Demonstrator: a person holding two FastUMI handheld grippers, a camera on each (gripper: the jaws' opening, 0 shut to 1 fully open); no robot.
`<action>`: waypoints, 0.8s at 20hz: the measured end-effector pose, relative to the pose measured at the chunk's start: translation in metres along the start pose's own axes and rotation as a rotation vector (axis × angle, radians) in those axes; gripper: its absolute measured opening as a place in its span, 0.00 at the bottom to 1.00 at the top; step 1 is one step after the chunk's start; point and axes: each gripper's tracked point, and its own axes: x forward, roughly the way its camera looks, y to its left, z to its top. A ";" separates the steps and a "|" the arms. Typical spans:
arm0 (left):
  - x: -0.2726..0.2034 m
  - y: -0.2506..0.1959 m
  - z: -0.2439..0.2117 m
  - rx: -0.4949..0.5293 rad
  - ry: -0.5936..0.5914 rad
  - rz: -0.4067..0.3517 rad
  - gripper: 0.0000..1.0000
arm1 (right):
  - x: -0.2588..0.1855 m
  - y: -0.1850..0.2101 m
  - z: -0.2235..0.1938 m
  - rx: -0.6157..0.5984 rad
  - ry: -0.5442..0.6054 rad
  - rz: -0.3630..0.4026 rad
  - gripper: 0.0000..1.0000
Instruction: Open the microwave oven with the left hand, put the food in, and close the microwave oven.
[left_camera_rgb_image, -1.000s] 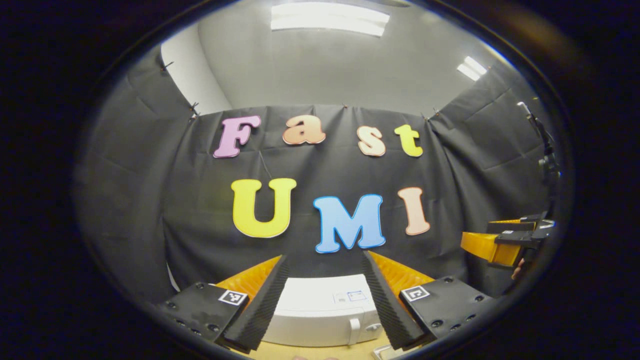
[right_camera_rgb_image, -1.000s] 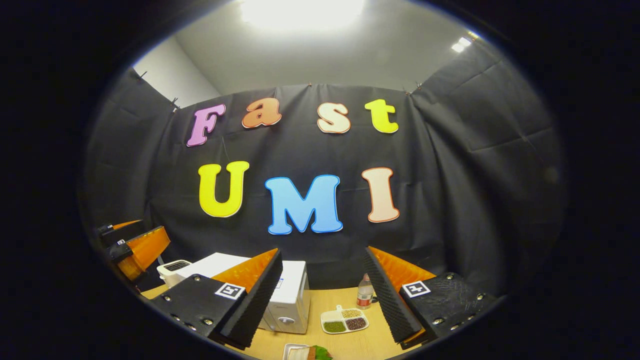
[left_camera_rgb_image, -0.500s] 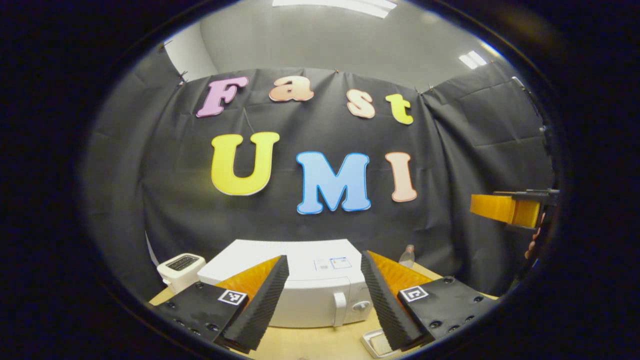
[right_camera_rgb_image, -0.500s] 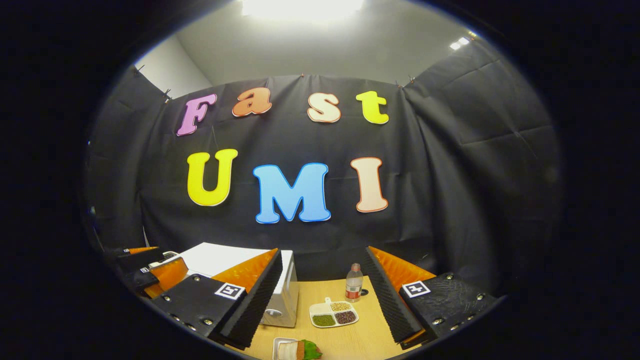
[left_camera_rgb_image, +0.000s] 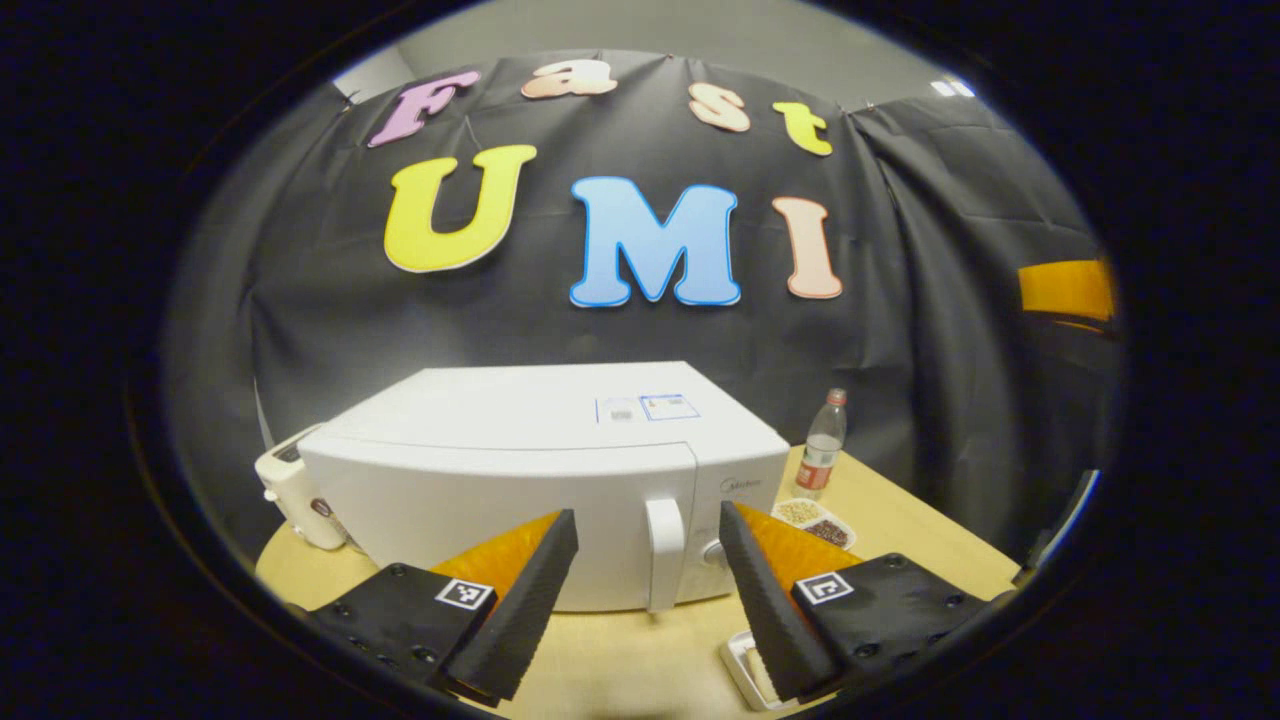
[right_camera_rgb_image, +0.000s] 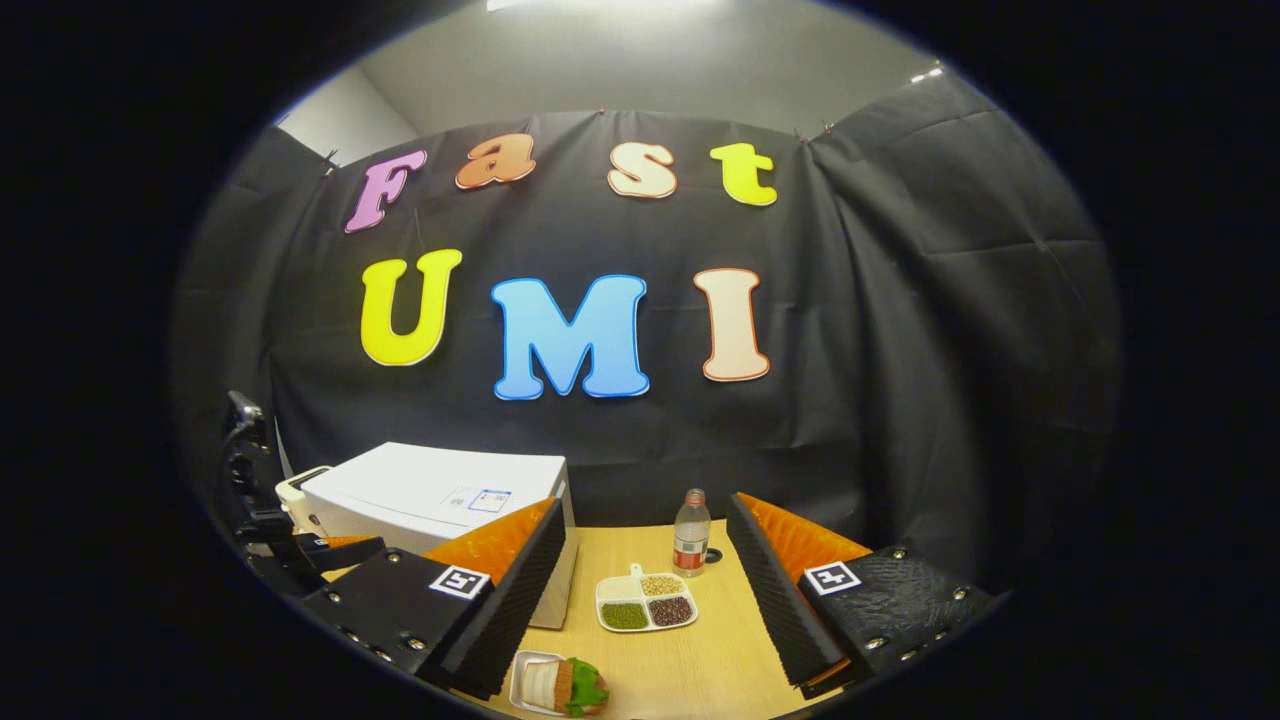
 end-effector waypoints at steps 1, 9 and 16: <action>0.011 0.001 -0.012 -0.011 0.030 0.006 0.97 | 0.001 -0.002 -0.003 -0.011 0.007 -0.002 0.98; 0.052 -0.018 -0.058 -0.008 0.160 -0.045 0.56 | 0.007 0.000 -0.023 -0.025 0.060 0.023 0.98; 0.054 -0.017 -0.060 0.035 0.190 -0.058 0.11 | 0.011 0.003 -0.025 0.027 0.067 0.023 0.98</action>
